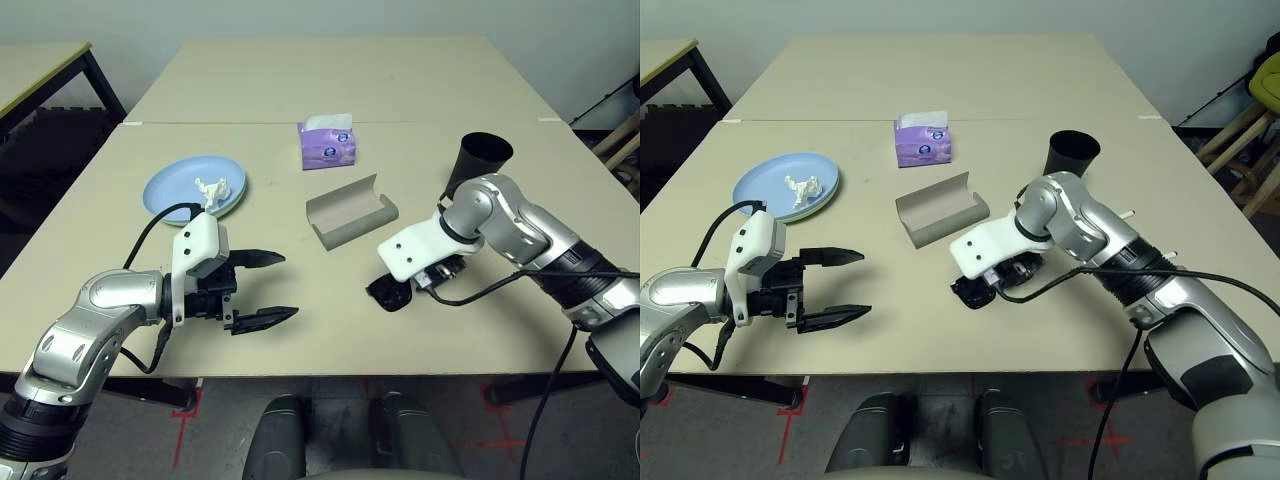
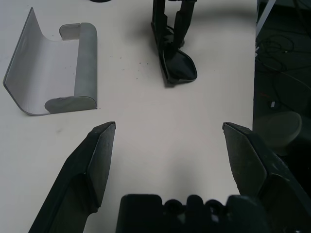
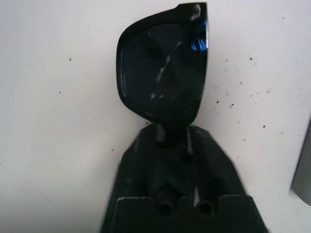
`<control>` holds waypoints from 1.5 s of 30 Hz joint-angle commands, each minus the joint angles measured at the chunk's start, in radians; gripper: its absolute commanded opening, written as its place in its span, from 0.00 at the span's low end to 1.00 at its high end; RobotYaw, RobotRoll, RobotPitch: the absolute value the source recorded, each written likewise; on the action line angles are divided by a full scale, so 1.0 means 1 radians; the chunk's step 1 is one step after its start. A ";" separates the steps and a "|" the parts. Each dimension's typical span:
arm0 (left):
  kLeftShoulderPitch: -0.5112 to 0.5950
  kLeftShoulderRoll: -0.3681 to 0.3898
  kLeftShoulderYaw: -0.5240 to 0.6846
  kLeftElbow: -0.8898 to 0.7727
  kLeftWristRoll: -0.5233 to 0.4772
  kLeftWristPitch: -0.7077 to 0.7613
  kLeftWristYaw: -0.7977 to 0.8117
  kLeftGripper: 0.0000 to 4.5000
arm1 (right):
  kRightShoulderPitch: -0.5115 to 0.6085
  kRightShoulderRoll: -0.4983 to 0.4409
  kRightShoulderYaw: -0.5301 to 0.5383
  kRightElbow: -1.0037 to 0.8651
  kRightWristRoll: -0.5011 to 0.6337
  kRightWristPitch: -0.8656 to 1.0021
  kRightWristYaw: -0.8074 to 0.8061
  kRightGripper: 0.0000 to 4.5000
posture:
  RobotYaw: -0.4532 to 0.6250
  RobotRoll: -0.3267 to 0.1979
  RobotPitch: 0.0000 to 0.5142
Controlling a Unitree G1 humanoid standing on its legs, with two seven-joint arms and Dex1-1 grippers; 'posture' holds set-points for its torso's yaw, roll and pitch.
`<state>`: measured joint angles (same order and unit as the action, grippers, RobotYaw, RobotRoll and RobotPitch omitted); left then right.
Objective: Organize and tidy the items on the table.
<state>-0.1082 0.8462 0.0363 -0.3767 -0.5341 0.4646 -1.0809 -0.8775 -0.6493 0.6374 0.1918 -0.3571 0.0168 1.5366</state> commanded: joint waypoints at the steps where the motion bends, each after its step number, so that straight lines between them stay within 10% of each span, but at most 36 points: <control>1: 0.001 0.003 -0.012 -0.008 0.010 -0.002 -0.005 1.00 | 0.003 0.006 -0.012 0.001 0.000 0.001 -0.008 0.10 | 0.50 0.62 0.16; 24: -0.011 0.002 -0.024 0.000 0.011 -0.002 -0.010 1.00 | -0.175 0.007 -0.098 0.041 0.092 0.022 0.070 0.10 | 0.49 0.62 0.17; 45: 0.003 -0.002 -0.022 -0.017 0.010 0.003 0.005 1.00 | -0.468 0.209 -0.077 0.647 -0.034 -0.436 -0.219 0.10 | 0.52 0.62 0.18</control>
<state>-0.1116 0.8443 0.0200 -0.3779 -0.5294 0.4647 -1.0772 -1.3289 -0.4492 0.5558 0.8001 -0.3805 -0.3766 1.3394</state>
